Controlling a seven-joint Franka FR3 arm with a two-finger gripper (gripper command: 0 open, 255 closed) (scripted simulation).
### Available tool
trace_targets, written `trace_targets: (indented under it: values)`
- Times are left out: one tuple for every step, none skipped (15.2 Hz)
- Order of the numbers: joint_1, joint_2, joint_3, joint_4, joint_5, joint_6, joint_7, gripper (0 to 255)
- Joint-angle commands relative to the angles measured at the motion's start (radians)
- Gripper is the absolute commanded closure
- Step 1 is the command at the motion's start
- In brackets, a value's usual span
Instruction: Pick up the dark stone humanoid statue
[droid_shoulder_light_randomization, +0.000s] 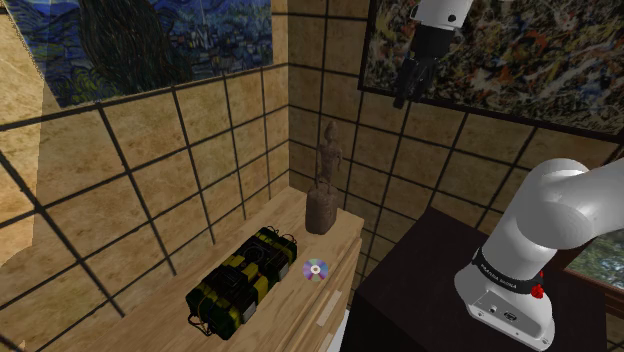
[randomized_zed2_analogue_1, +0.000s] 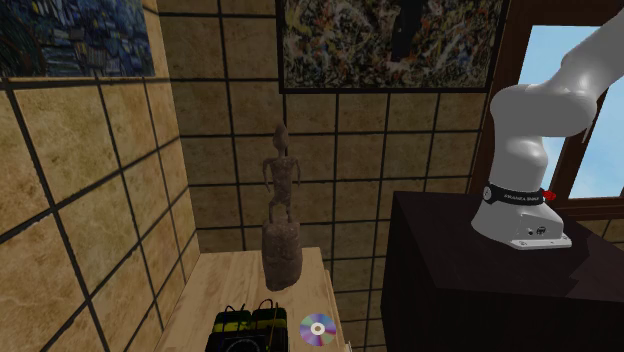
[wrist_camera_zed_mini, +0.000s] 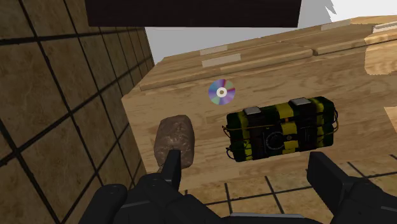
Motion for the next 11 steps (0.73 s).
trace_targets:
  values:
    - [0.0, 0.0, 0.0, 0.0, 0.0, 0.0, 0.0, 0]
    - [-0.002, 0.042, -0.003, 0.013, -0.006, 0.017, -0.009, 0]
    - [-0.004, 0.085, -0.006, 0.028, -0.013, 0.033, -0.018, 0]
    - [-0.006, 0.128, -0.009, 0.044, -0.019, 0.048, -0.026, 0]
    - [-0.008, 0.171, -0.012, 0.062, -0.025, 0.062, -0.034, 0]
    - [-0.01, 0.214, -0.014, 0.08, -0.031, 0.075, -0.041, 0]
    - [-0.012, 0.258, -0.017, 0.1, -0.037, 0.087, -0.049, 0]
    - [-0.014, 0.301, -0.019, 0.12, -0.043, 0.098, -0.056, 0]
    - [-0.015, 0.344, -0.021, 0.143, -0.049, 0.107, -0.063, 0]
    - [-0.017, 0.388, -0.023, 0.166, -0.055, 0.116, -0.069, 0]
    - [-0.019, 0.431, -0.025, 0.19, -0.06, 0.124, -0.075, 0]
